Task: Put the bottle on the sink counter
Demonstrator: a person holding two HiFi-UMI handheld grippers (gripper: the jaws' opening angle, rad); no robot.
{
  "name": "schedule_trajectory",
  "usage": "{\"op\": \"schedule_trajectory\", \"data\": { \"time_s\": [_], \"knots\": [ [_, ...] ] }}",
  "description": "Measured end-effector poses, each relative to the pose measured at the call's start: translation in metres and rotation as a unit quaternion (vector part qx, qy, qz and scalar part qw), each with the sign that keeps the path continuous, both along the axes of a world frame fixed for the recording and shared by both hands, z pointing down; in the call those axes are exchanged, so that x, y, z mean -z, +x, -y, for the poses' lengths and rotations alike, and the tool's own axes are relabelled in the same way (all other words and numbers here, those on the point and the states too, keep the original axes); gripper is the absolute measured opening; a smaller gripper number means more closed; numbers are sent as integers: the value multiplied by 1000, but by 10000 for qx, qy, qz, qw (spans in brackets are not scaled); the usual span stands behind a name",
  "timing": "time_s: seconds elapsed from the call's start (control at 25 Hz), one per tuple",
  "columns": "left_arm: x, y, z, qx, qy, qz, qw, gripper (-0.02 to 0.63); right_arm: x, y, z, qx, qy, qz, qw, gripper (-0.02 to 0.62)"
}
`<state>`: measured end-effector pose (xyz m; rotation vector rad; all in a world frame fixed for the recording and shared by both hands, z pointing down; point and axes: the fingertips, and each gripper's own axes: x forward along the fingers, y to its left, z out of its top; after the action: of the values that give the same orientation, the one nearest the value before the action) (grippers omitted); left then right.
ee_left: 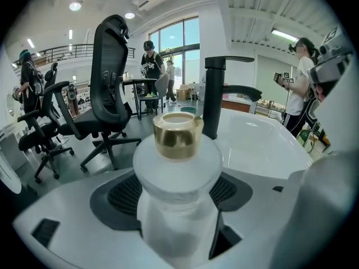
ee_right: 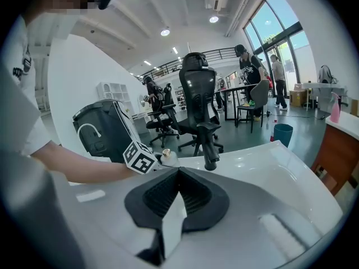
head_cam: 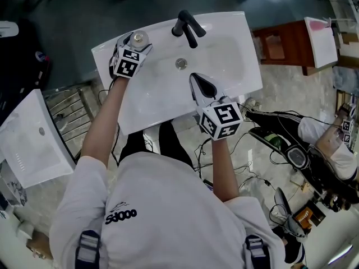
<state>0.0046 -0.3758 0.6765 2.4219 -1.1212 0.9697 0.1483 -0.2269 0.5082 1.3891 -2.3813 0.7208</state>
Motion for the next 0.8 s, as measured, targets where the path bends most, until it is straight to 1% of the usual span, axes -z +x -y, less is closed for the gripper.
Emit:
{"op": "schedule_trajectory", "data": {
  "time_s": [0.24,0.52,0.64,0.8],
  "knots": [
    [12,-9,-6,-16,39,-15,10000,353,6,-4,-6,15,99,-6,9999,11],
    [23,-24,-26,131,136,-60,9998,353,15,-6,-18,28,232,-63,9997,11],
    [36,-35,-32,215,267,-65,9994,353,21,-7,-19,18,338,-135,9993,11],
    [65,-51,-37,312,542,-152,9979,351,33,-2,-20,-52,492,-243,9985,11]
  ]
}}
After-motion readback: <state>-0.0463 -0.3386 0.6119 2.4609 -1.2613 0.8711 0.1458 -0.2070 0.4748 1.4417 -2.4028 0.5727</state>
